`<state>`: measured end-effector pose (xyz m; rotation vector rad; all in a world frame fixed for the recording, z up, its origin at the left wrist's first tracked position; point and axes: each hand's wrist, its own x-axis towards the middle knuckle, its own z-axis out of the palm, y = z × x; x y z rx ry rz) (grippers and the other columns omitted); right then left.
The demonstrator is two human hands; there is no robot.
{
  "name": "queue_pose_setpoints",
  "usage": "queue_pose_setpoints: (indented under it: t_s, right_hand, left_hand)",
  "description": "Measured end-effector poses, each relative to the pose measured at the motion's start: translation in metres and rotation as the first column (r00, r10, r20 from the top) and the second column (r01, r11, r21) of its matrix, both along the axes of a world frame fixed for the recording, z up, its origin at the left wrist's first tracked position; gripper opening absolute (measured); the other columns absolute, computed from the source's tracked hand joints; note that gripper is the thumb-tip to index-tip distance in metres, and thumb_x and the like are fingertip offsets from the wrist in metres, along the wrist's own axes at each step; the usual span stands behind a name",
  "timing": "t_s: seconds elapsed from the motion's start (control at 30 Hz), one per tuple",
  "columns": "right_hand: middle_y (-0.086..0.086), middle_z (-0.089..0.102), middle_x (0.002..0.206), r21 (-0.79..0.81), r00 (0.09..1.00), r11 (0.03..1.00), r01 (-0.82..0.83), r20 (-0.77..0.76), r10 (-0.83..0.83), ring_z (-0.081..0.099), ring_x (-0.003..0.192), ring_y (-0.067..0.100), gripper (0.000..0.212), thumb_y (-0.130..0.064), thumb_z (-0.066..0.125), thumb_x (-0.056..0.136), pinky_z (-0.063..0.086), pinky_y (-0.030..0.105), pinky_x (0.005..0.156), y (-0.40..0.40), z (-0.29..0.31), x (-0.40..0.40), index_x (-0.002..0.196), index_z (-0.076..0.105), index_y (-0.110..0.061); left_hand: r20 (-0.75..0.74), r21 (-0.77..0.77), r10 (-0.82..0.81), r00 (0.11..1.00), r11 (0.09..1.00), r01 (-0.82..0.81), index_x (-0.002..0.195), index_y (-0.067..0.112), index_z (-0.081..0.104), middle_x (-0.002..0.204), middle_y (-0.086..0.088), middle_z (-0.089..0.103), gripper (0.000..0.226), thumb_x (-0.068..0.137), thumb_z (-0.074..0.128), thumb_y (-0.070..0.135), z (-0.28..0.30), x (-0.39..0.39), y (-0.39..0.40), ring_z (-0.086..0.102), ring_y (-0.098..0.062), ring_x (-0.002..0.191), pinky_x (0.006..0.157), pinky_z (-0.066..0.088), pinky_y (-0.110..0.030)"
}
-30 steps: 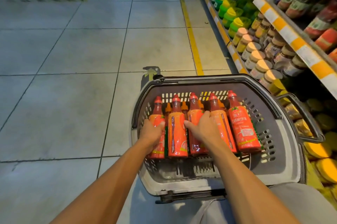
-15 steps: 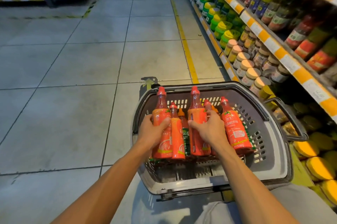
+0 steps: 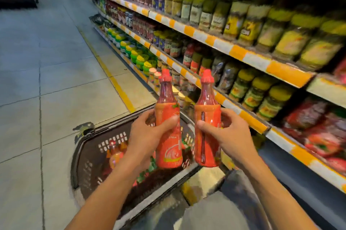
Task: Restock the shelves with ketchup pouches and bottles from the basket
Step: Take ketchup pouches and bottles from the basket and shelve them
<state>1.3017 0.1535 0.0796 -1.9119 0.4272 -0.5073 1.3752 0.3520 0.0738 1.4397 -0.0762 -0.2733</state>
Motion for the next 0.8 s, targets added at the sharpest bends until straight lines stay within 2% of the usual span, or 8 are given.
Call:
queue_pose_setpoints:
  t_s: [0.13, 0.2, 0.33, 0.43, 0.53, 0.63, 0.73, 0.8]
  right_hand:
    - [-0.027, 0.072, 0.092, -0.03, 0.97, 0.975, 0.22, 0.115, -0.215, 0.067, 0.082, -0.01, 0.057, -0.038, 0.094, 0.062, 0.047, 0.005, 0.065, -0.052, 0.038, -0.067, 0.11, 0.065, -0.031]
    - [-0.027, 0.071, 0.094, -0.039, 0.93, 0.938, 0.344, 0.154, -0.335, 0.068, 0.086, -0.008, 0.06, -0.04, 0.095, 0.061, 0.049, 0.008, 0.068, -0.077, 0.052, -0.106, 0.111, 0.064, -0.031]
    - [-0.018, 0.074, 0.098, -0.043, 0.795, 0.807, 0.589, 0.215, -0.568, 0.07, 0.086, -0.002, 0.066, -0.051, 0.09, 0.055, 0.052, 0.015, 0.073, -0.118, 0.073, -0.19, 0.112, 0.066, -0.028]
    - [-0.022, 0.073, 0.096, -0.055, 0.657, 0.668, 0.743, 0.257, -0.709, 0.069, 0.082, -0.004, 0.066, -0.053, 0.087, 0.052, 0.05, 0.011, 0.071, -0.14, 0.081, -0.258, 0.109, 0.066, -0.028]
    - [-0.027, 0.071, 0.097, -0.051, 0.535, 0.541, 0.839, 0.254, -0.806, 0.068, 0.082, -0.006, 0.059, -0.047, 0.09, 0.056, 0.048, 0.008, 0.069, -0.158, 0.075, -0.327, 0.107, 0.065, -0.031]
    - [-0.03, 0.068, 0.101, -0.066, 0.417, 0.414, 0.908, 0.238, -0.877, 0.065, 0.089, -0.009, 0.061, -0.05, 0.089, 0.057, 0.046, 0.005, 0.071, -0.173, 0.058, -0.389, 0.109, 0.063, -0.033]
    - [-0.022, 0.069, 0.105, -0.066, 0.305, 0.298, 0.952, 0.209, -0.929, 0.065, 0.096, -0.002, 0.066, -0.056, 0.088, 0.056, 0.05, 0.01, 0.073, -0.192, 0.025, -0.45, 0.113, 0.062, -0.035]
    - [-0.012, 0.07, 0.109, -0.025, 0.231, 0.231, 0.973, 0.195, -0.953, 0.066, 0.098, 0.003, 0.069, -0.045, 0.094, 0.059, 0.052, 0.013, 0.074, -0.204, -0.003, -0.489, 0.119, 0.063, -0.03]
  left_hand:
    - [0.087, 0.02, -0.228, 0.97, 0.974, 0.227, 0.111, 0.024, 0.068, 0.093, 0.007, 0.077, 0.073, 0.047, 0.098, 0.039, 0.033, -0.02, -0.071, 0.074, -0.009, 0.083, 0.065, 0.057, -0.023]
    - [0.121, 0.05, -0.358, 0.926, 0.934, 0.354, 0.111, 0.024, 0.067, 0.097, 0.006, 0.077, 0.076, 0.043, 0.094, 0.044, 0.044, -0.036, -0.111, 0.073, -0.007, 0.084, 0.064, 0.055, -0.019]
    - [0.173, 0.081, -0.568, 0.804, 0.822, 0.563, 0.115, 0.026, 0.064, 0.107, 0.002, 0.074, 0.086, 0.039, 0.095, 0.05, 0.061, -0.084, -0.195, 0.072, -0.012, 0.093, 0.074, 0.054, -0.028]
    - [0.234, 0.092, -0.698, 0.677, 0.709, 0.699, 0.11, 0.029, 0.064, 0.103, 0.002, 0.074, 0.084, 0.035, 0.09, 0.056, 0.074, -0.134, -0.257, 0.072, -0.01, 0.089, 0.07, 0.053, -0.024]
    - [0.282, 0.117, -0.793, 0.539, 0.586, 0.802, 0.11, 0.029, 0.063, 0.098, 0.003, 0.074, 0.086, 0.035, 0.096, 0.053, 0.076, -0.191, -0.311, 0.07, -0.004, 0.081, 0.069, 0.051, -0.022]
    - [0.289, 0.147, -0.874, 0.39, 0.443, 0.884, 0.109, 0.031, 0.066, 0.093, 0.006, 0.076, 0.074, 0.042, 0.089, 0.048, 0.063, -0.25, -0.353, 0.07, -0.005, 0.08, 0.07, 0.051, -0.023]
    - [0.28, 0.2, -0.935, 0.217, 0.278, 0.94, 0.104, 0.026, 0.071, 0.088, 0.009, 0.077, 0.058, 0.051, 0.092, 0.036, 0.035, -0.316, -0.397, 0.07, -0.001, 0.075, 0.063, 0.051, -0.014]
    - [0.261, 0.252, -0.959, 0.111, 0.179, 0.951, 0.1, 0.025, 0.071, 0.087, 0.009, 0.077, 0.052, 0.055, 0.095, 0.024, 0.01, -0.358, -0.423, 0.07, -0.002, 0.075, 0.062, 0.052, -0.013]
